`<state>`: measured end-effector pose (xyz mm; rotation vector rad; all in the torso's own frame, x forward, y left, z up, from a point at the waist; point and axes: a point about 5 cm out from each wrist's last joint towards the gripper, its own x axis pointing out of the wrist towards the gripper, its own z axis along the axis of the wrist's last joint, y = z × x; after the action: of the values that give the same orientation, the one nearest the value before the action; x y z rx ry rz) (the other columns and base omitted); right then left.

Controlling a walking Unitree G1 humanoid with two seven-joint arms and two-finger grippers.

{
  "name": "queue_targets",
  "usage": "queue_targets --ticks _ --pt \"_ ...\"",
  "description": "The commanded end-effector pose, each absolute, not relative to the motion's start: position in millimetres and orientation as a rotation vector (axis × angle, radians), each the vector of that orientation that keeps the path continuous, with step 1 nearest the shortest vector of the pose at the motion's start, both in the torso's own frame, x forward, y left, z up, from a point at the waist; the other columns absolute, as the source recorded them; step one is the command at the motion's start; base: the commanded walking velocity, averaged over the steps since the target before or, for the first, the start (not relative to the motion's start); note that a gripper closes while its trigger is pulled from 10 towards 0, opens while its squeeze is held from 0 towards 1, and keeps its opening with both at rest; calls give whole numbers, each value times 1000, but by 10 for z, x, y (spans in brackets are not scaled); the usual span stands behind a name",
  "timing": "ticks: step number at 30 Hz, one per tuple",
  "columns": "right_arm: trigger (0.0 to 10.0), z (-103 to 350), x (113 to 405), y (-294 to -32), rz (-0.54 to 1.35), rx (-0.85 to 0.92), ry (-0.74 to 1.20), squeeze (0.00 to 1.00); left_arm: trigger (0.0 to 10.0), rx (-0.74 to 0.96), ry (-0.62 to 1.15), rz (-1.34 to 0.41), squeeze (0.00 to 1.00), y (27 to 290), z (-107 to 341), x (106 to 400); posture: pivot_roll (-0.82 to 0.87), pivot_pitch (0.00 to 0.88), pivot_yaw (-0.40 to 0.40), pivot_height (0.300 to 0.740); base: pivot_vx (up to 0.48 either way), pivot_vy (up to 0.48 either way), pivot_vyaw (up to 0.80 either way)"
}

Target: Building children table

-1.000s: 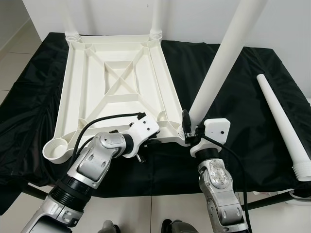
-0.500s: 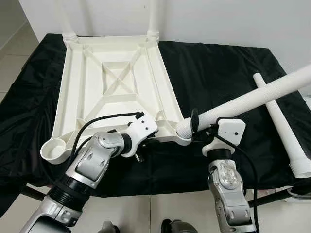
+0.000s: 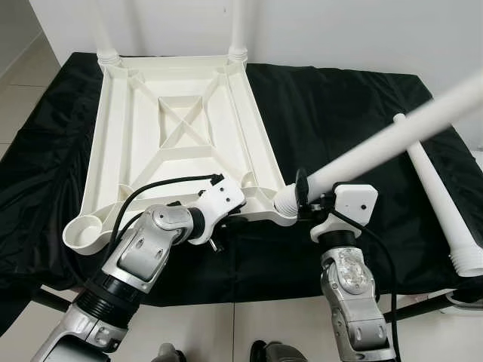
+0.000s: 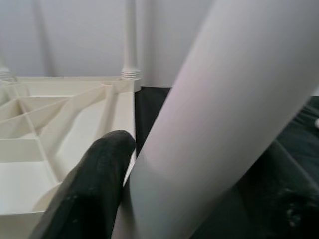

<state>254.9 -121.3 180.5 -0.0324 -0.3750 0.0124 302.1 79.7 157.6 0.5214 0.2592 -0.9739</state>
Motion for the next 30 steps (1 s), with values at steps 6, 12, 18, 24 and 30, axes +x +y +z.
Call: queue_targets --ticks 6,12,18,24,30 --pt "0 1805 2533 -1198 43 -17 -382 0 10000 530 202 -892 0 840 1694 3073 -40 123 -30 740 0 0 0" --pt "0 1815 2549 -1183 68 -6 -382 0 10000 532 202 -891 0 845 1697 3075 -38 122 -27 740 0 0 0" --pt "10000 1867 2609 -1213 86 4 -397 0 10000 539 199 -890 0 863 1703 3080 -39 122 -25 740 0 0 0" --pt "10000 1887 2663 -1214 159 32 -393 0 10000 546 195 -897 0 864 1708 3082 -40 122 -25 740 0 0 0" --pt "10000 1903 2715 -1230 255 73 -384 0 10000 546 193 -903 0 855 1707 3076 -40 122 -26 740 0 0 0"
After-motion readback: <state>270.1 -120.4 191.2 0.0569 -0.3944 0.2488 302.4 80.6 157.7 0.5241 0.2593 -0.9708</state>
